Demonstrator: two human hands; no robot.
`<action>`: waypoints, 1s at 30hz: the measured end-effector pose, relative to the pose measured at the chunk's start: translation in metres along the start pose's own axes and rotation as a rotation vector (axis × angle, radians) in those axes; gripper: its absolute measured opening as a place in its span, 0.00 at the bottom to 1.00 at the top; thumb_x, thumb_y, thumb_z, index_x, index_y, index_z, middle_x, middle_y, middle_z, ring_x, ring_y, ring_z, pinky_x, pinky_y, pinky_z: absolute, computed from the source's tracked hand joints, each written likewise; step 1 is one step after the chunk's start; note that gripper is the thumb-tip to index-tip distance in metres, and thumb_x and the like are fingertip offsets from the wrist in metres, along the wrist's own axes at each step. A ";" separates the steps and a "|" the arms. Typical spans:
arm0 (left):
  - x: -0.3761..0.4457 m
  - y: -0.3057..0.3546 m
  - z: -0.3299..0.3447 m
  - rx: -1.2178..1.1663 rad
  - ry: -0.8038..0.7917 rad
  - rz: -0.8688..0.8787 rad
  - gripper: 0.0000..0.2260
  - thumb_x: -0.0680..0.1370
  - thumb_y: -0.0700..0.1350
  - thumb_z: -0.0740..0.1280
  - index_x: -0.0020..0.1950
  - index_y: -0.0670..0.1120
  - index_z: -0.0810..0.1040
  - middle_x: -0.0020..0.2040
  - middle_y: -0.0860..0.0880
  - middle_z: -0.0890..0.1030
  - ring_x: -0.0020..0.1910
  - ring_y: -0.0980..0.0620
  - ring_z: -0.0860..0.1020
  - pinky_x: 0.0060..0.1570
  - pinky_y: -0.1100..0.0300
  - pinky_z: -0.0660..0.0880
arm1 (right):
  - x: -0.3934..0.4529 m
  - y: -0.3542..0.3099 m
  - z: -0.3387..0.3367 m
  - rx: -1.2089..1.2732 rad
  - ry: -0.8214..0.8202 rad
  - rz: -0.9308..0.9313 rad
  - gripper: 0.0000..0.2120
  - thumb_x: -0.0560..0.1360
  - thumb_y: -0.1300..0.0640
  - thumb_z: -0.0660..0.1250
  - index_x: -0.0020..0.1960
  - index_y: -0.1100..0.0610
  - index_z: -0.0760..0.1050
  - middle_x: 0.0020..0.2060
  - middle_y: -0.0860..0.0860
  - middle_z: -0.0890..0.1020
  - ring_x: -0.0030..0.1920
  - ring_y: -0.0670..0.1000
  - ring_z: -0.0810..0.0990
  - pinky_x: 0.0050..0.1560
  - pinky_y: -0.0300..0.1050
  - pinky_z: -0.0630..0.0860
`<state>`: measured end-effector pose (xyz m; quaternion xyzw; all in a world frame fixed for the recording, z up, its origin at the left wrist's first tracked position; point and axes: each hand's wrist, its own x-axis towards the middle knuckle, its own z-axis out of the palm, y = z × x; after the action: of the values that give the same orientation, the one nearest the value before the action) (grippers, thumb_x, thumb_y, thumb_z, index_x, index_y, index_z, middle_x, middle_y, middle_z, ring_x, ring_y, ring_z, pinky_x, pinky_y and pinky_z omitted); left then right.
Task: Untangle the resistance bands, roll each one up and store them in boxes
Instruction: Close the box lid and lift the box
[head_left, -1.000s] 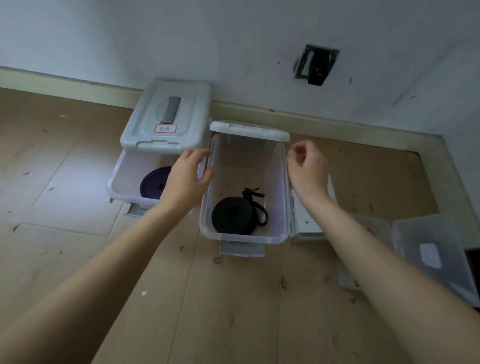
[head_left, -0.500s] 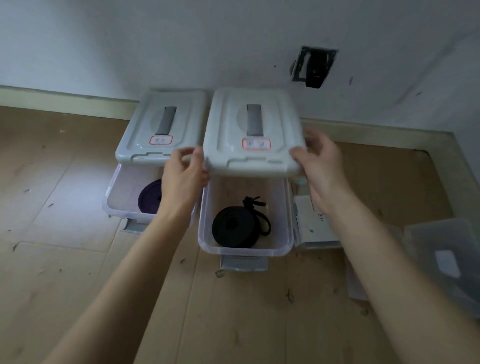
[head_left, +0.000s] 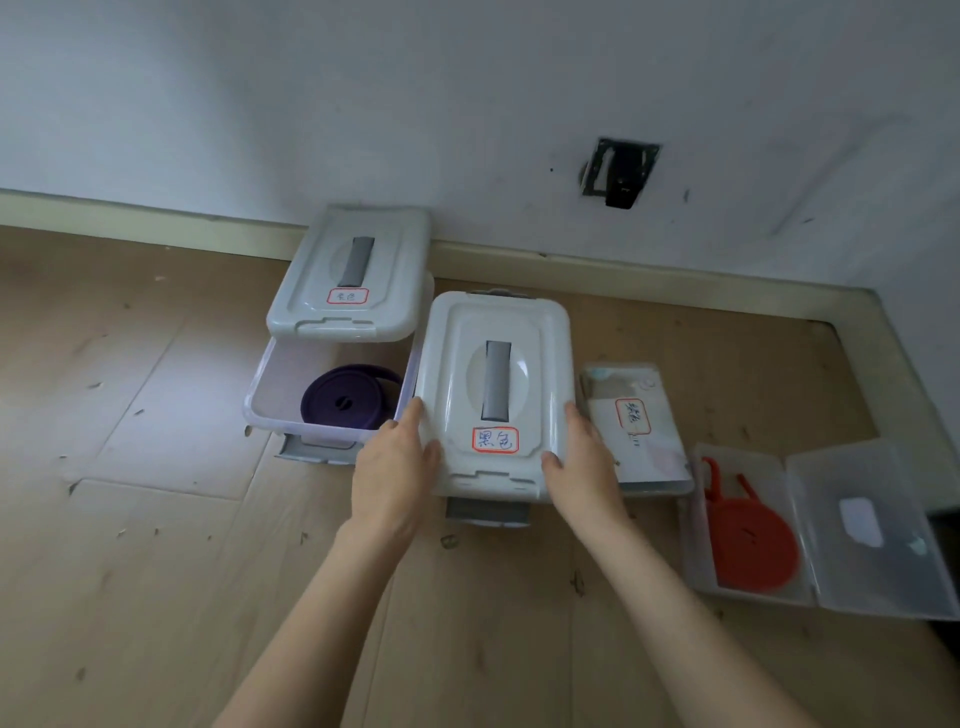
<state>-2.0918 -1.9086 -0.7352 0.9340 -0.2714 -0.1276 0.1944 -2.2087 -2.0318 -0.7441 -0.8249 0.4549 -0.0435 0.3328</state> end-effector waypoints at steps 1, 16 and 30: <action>-0.002 -0.001 -0.001 0.066 0.022 0.038 0.16 0.78 0.43 0.61 0.66 0.44 0.68 0.53 0.41 0.76 0.53 0.41 0.71 0.45 0.56 0.63 | 0.000 -0.002 -0.002 -0.121 0.025 -0.061 0.28 0.78 0.64 0.60 0.75 0.55 0.55 0.75 0.54 0.54 0.74 0.56 0.55 0.71 0.48 0.58; -0.005 -0.043 0.009 0.150 -0.170 0.392 0.23 0.81 0.55 0.52 0.76 0.56 0.52 0.75 0.57 0.40 0.73 0.53 0.35 0.70 0.56 0.35 | -0.016 -0.004 0.019 -0.779 -0.140 -0.599 0.44 0.71 0.45 0.69 0.76 0.53 0.45 0.72 0.56 0.54 0.71 0.59 0.54 0.69 0.56 0.53; 0.030 -0.015 -0.002 0.145 -0.021 0.507 0.20 0.81 0.48 0.58 0.72 0.47 0.65 0.75 0.44 0.61 0.76 0.46 0.54 0.73 0.53 0.47 | 0.028 -0.031 -0.026 -0.440 -0.352 -0.521 0.25 0.74 0.42 0.64 0.67 0.50 0.70 0.62 0.51 0.70 0.64 0.54 0.67 0.64 0.52 0.66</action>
<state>-2.0596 -1.9131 -0.7442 0.8461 -0.5074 -0.0648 0.1498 -2.1797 -2.0551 -0.7120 -0.9594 0.1645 0.1142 0.1987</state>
